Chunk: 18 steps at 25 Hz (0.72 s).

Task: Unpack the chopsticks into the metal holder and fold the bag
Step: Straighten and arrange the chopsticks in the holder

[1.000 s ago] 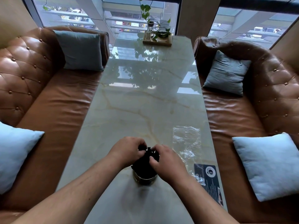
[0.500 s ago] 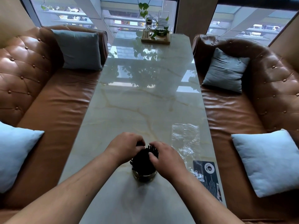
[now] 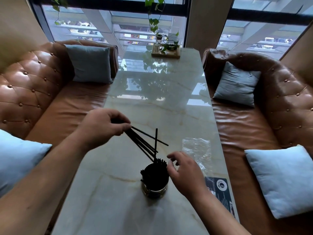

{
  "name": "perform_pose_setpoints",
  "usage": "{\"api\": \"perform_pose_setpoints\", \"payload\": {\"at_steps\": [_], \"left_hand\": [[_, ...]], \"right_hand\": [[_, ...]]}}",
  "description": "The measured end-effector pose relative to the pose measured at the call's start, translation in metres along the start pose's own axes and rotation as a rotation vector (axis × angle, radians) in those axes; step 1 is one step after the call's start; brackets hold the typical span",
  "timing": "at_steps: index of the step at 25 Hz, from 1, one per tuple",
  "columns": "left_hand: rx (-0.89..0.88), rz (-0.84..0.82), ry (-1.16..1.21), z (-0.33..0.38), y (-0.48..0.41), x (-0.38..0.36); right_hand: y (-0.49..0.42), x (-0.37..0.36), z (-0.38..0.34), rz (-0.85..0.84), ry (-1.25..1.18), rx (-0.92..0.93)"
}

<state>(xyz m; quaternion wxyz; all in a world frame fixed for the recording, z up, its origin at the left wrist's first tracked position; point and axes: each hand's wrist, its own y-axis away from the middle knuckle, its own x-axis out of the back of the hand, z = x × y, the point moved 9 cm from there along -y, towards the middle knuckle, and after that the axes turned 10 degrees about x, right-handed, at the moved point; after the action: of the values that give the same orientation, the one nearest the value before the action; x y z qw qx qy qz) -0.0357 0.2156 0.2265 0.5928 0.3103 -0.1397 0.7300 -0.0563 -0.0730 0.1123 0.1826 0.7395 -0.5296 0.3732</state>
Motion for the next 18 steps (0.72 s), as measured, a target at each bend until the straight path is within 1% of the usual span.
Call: {"api": "perform_pose_setpoints", "payload": {"at_steps": [2,5,7,10,12,14,16,18], "left_hand": [[0.056,0.017,0.156,-0.015,0.000,0.004],[0.147,-0.006,0.349,-0.041,0.007,-0.011],[0.189,-0.015,0.421,-0.055,0.012,-0.022],[0.221,-0.021,0.480,-0.072,0.016,-0.032],[0.243,-0.028,0.519,-0.078,0.017,-0.036],[0.260,-0.030,0.545,-0.083,0.018,-0.037],[0.273,-0.013,0.564,-0.088,0.018,-0.031],[0.300,0.019,0.663,-0.094,0.020,-0.023]], "right_hand": [[0.003,-0.003,0.001,-0.014,-0.090,-0.047],[0.003,-0.023,0.005,-0.118,-0.360,-0.187],[0.001,-0.029,0.011,-0.131,-0.430,-0.258],[-0.001,-0.033,0.022,-0.100,-0.515,-0.354],[-0.003,-0.038,0.022,-0.101,-0.534,-0.390],[-0.005,-0.037,0.020,-0.077,-0.490,-0.391],[-0.007,-0.032,0.016,-0.032,-0.444,-0.377],[-0.005,-0.019,0.015,0.059,-0.447,-0.357]]}}
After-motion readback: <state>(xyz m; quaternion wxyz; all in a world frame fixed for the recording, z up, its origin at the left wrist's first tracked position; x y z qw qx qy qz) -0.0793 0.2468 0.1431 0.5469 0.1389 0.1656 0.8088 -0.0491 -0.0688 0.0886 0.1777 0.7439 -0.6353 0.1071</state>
